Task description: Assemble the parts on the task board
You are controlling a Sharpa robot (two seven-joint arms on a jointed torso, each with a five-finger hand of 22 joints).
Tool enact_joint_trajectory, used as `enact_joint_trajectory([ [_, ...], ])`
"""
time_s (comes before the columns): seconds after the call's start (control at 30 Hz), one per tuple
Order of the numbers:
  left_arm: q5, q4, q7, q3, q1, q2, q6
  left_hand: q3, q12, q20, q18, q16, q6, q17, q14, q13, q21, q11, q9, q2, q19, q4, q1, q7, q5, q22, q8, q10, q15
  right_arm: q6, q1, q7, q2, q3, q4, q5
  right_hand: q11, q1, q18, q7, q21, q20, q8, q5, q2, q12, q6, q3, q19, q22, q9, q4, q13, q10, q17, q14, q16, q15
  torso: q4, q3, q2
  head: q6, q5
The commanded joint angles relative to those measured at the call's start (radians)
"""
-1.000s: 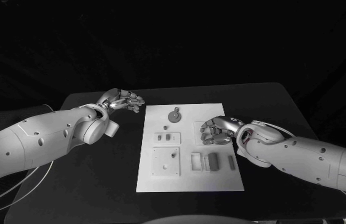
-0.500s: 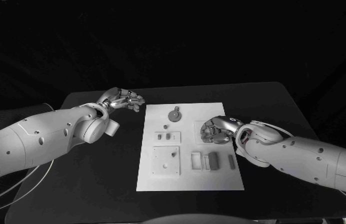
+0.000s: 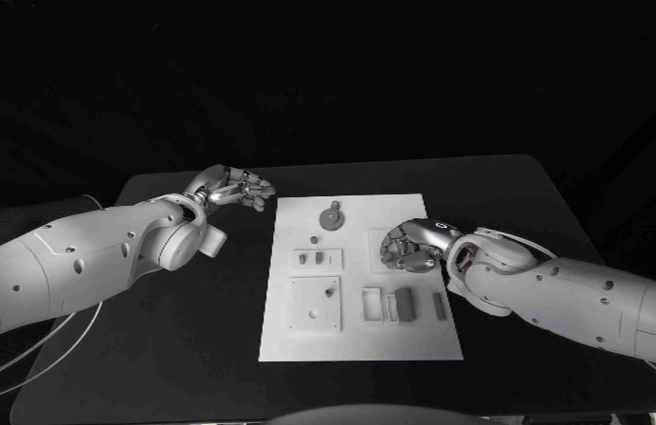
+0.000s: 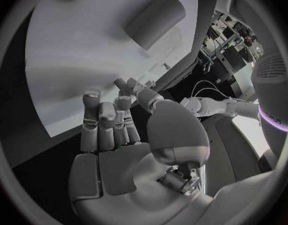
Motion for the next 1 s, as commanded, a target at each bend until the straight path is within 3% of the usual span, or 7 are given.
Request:
enact_joint_trajectory([
  [0.03,-0.003,0.002,0.011,0.001,0.001,0.001,0.002,-0.004,-0.007,0.003,0.020,-0.007,-0.002,0.001,0.003,-0.001,-0.006,0.003,-0.001,-0.001,0.004,0.001,0.010,0.000,-0.004,-0.001,-0.004,0.002,0.005,-0.014,-0.001,0.016,0.002,0.000,0.000,-0.017,-0.008,-0.018,0.047,0.025,0.007,0.001,0.008,-0.004,0.005,-0.005,0.041,0.011,0.008,0.015,0.004,-0.001,-0.001,0.003,-0.001,0.003,0.002,-0.009,0.0002,-0.0005,0.000,-0.002,-0.003],
  [0.47,-0.004,0.001,0.011,0.001,0.001,0.000,0.002,-0.004,-0.007,0.003,0.020,-0.007,-0.002,0.002,0.003,-0.002,-0.006,0.003,-0.001,-0.001,0.003,0.001,0.010,0.000,-0.004,-0.001,-0.004,0.002,0.005,-0.040,-0.001,0.028,0.002,0.000,0.001,-0.011,-0.019,-0.046,0.047,0.013,0.011,-0.003,0.023,0.004,0.031,-0.008,0.072,0.032,0.015,0.015,0.012,0.004,-0.004,0.014,-0.002,0.010,0.002,-0.020,0.0001,-0.0007,0.000,-0.002,-0.003],
  [1.0,-0.004,-0.001,0.012,0.001,0.001,0.000,0.003,-0.005,-0.007,0.003,0.019,-0.008,-0.002,0.002,0.003,-0.002,-0.006,0.003,-0.001,-0.001,0.003,0.001,0.009,0.000,-0.004,-0.001,-0.004,0.002,0.005,-0.047,-0.001,0.035,-0.032,0.001,0.052,0.009,-0.025,-0.057,0.047,0.008,0.013,-0.007,0.029,0.021,0.025,-0.012,0.083,0.041,0.021,0.014,0.015,0.000,-0.006,0.023,-0.005,0.017,0.000,-0.024,0.0000,-0.0005,0.000,0.000,-0.001],
])
